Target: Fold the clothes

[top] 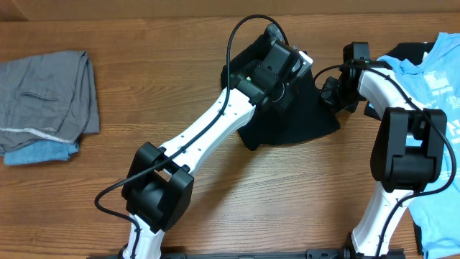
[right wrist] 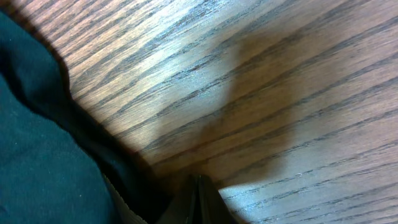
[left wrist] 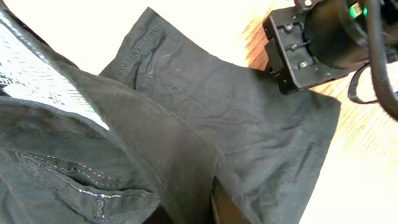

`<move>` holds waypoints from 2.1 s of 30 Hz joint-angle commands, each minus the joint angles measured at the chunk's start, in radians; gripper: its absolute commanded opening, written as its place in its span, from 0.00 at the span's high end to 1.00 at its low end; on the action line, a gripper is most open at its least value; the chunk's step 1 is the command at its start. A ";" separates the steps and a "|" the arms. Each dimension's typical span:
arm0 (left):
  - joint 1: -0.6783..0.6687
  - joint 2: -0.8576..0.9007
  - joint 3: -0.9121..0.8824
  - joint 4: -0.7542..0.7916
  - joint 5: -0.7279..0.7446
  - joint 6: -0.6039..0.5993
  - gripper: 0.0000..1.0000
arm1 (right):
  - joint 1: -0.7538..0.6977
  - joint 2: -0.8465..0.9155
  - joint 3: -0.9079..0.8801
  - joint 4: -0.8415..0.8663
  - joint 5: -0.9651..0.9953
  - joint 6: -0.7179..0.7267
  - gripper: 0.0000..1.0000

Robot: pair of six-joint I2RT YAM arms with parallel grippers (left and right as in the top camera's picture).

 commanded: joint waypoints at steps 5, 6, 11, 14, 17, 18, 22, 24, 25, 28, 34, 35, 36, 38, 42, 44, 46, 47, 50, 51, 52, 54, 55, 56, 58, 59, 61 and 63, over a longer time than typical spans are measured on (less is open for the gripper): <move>-0.006 0.001 0.024 0.035 0.061 -0.032 0.87 | 0.006 0.039 -0.045 -0.021 -0.006 0.008 0.96; -0.006 0.006 0.024 0.043 0.068 -0.033 0.87 | 0.006 0.039 -0.045 -0.021 -0.006 0.008 0.96; -0.006 0.056 0.024 0.084 0.069 -0.041 0.91 | 0.006 0.039 -0.047 -0.024 -0.006 0.008 0.96; -0.006 0.081 0.024 0.127 0.096 -0.079 0.91 | 0.006 0.039 -0.047 -0.024 -0.005 0.008 0.96; -0.006 0.077 0.028 0.128 0.079 -0.095 0.92 | 0.003 0.039 -0.047 -0.021 0.019 0.007 0.96; 0.000 0.068 0.038 0.103 0.053 -0.113 0.92 | -0.002 0.038 -0.045 -0.017 0.027 0.007 0.96; 0.084 0.007 0.099 -0.108 -0.142 -0.319 0.94 | -0.064 -0.014 0.017 -0.063 0.024 -0.017 0.96; 0.176 -0.025 0.108 -0.212 -0.145 -0.409 0.83 | -0.107 -0.076 0.042 -0.093 -0.011 -0.031 0.96; 0.211 -0.031 0.108 -0.243 -0.144 -0.433 0.76 | -0.122 -0.101 0.043 -0.095 -0.054 -0.040 0.96; 0.347 -0.031 0.105 -0.339 -0.069 -0.455 0.27 | -0.158 -0.167 0.045 -0.083 -0.338 -0.258 0.75; 0.532 -0.031 0.101 -0.415 0.058 -0.455 0.00 | -0.151 -0.174 0.098 -0.047 -0.449 -0.320 0.58; 0.554 -0.031 0.101 -0.414 0.058 -0.455 0.00 | -0.151 -0.177 0.119 -0.024 -0.546 -0.320 0.54; 0.568 -0.031 0.101 -0.414 0.057 -0.455 0.00 | -0.151 -0.177 0.134 -0.007 -0.577 -0.340 0.54; 0.588 -0.031 0.101 -0.414 0.055 -0.455 0.00 | -0.135 -0.177 0.139 0.020 -0.570 -0.363 0.54; 0.605 -0.031 0.101 -0.414 0.055 -0.455 0.00 | -0.055 -0.165 0.129 0.013 -0.478 -0.458 0.54; 0.605 -0.031 0.101 -0.414 0.056 -0.455 0.00 | -0.002 -0.145 0.122 -0.010 -0.359 -0.499 0.54; 0.605 -0.031 0.101 -0.414 0.055 -0.455 0.00 | 0.032 -0.124 0.116 -0.045 -0.333 -0.539 0.55; 0.605 -0.031 0.101 -0.414 0.056 -0.455 0.00 | 0.047 -0.113 0.116 -0.071 -0.296 -0.547 0.66; 0.603 -0.031 0.101 -0.414 0.055 -0.455 0.00 | 0.057 -0.109 0.116 -0.107 -0.166 -0.500 0.81; 0.603 -0.031 0.101 -0.414 0.055 -0.455 0.00 | 0.051 -0.111 0.116 -0.113 -0.130 -0.462 0.80; 0.603 -0.031 0.101 -0.414 0.056 -0.455 0.00 | 0.043 -0.112 0.116 -0.128 -0.126 -0.452 0.80; 0.603 -0.031 0.101 -0.414 0.056 -0.455 0.00 | 0.034 -0.109 0.116 -0.159 -0.126 -0.453 0.78; 0.603 -0.031 0.101 -0.414 0.056 -0.455 0.00 | 0.033 -0.109 0.116 -0.168 -0.128 -0.460 0.78; 0.603 -0.031 0.101 -0.414 0.056 -0.455 0.00 | 0.033 -0.109 0.116 -0.167 -0.129 -0.466 0.77; 0.603 -0.031 0.101 -0.414 0.055 -0.455 0.00 | 0.033 -0.110 0.116 -0.152 -0.128 -0.467 0.75; 0.603 -0.031 0.101 -0.414 0.055 -0.455 0.00 | 0.033 -0.110 0.116 -0.144 -0.128 -0.433 0.75; 0.603 -0.031 0.101 -0.414 0.056 -0.455 0.00 | 0.023 -0.110 0.116 -0.145 -0.127 -0.362 0.69; 0.603 -0.031 0.101 -0.414 0.056 -0.455 0.00 | 0.010 -0.109 0.116 -0.150 -0.128 -0.284 0.60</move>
